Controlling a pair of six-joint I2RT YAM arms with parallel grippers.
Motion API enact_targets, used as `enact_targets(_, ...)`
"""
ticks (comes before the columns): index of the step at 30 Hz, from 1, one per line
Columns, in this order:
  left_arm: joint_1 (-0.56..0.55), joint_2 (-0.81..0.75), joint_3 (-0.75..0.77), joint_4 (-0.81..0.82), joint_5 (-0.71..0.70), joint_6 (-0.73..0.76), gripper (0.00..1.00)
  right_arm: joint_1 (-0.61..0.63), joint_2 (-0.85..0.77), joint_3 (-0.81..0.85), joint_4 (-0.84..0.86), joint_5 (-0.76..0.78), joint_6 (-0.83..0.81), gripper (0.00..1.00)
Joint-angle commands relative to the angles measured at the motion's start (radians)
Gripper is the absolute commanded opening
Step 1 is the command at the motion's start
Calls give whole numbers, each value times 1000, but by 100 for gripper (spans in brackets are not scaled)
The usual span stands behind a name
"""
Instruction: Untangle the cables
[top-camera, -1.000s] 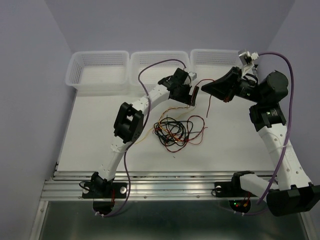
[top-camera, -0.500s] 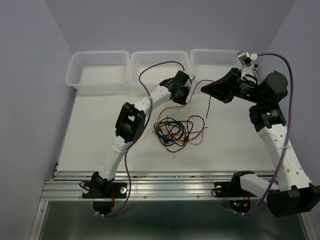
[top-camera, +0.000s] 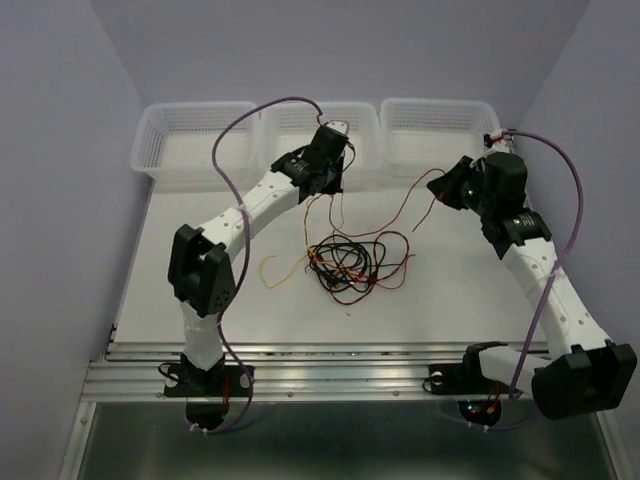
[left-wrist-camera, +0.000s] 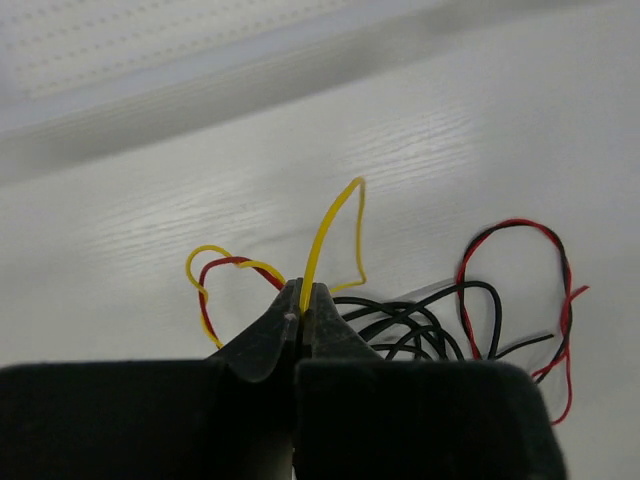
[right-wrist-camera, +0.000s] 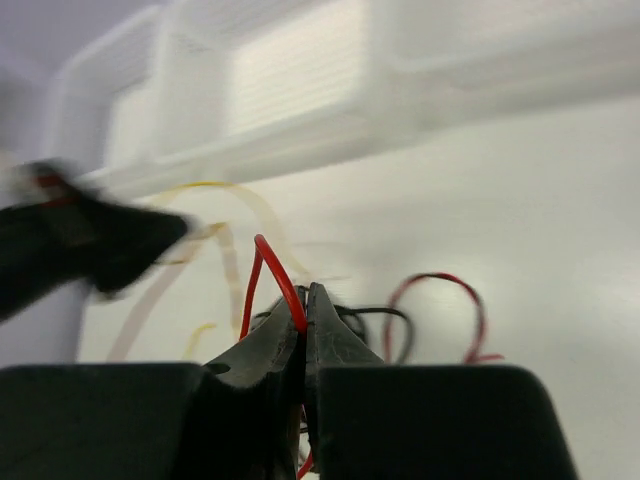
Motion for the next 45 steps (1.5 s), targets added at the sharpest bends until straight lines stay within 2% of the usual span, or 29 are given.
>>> enact_targets(1, 13, -244, -81, 44, -119, -40, 0, -12, 85, -60, -143, 430, 25, 1)
enact_targets(6, 26, -391, -168, 18, -154, -82, 0, -123, 241, -75, -142, 490, 25, 1)
enact_targets(10, 31, -523, -210, 40, -110, -100, 0, -163, 358, -48, -137, 509, -1, 1)
enact_targets(13, 31, -580, -240, 76, -45, -114, 0, -163, 389, -34, -94, 410, -51, 1)
enact_targets(14, 31, -589, -254, 92, -33, -120, 0, -163, 383, -49, -65, 353, -74, 5)
enact_targets(15, 31, -594, -259, 93, -25, -128, 0, -163, 373, -83, -35, 296, -100, 13)
enact_targets(16, 31, -597, -262, 93, -19, -138, 0, -163, 349, -104, 25, 157, -128, 25)
enact_targets(17, 31, -597, -268, 90, -22, -145, 0, -163, 337, -126, 53, 103, -133, 57)
enact_targets(18, 31, -597, -271, 90, -36, -149, 0, -163, 324, -159, 93, 63, -146, 75)
enact_targets(19, 31, -591, -273, 86, -48, -160, 0, -163, 312, -172, 105, -6, -159, 99)
enact_targets(23, 31, -569, -270, 57, -64, -165, 0, -163, 217, -216, 191, -219, -214, 100)
enact_targets(24, 31, -563, -268, 55, -57, -165, 0, -163, 159, -228, 255, -281, -229, 100)
enact_targets(25, 31, -556, -268, 56, -48, -166, 0, -163, 128, -242, 300, -398, -234, 100)
enact_targets(28, 30, -537, -265, 58, -34, -174, 0, -123, 27, -278, 426, -540, -254, 100)
enact_targets(29, 31, -534, -264, 60, -27, -174, 0, -71, 15, -266, 434, -592, -263, 100)
enact_targets(32, 31, -523, -268, 75, 7, -181, 0, 42, 7, -212, 405, -570, -308, 100)
enact_targets(36, 31, -516, -273, 81, 24, -198, 0, 209, 88, -69, 368, -487, -330, 100)
enact_targets(45, 30, -523, -290, 104, 48, -232, 0, 425, 356, 149, 228, -274, -352, 100)
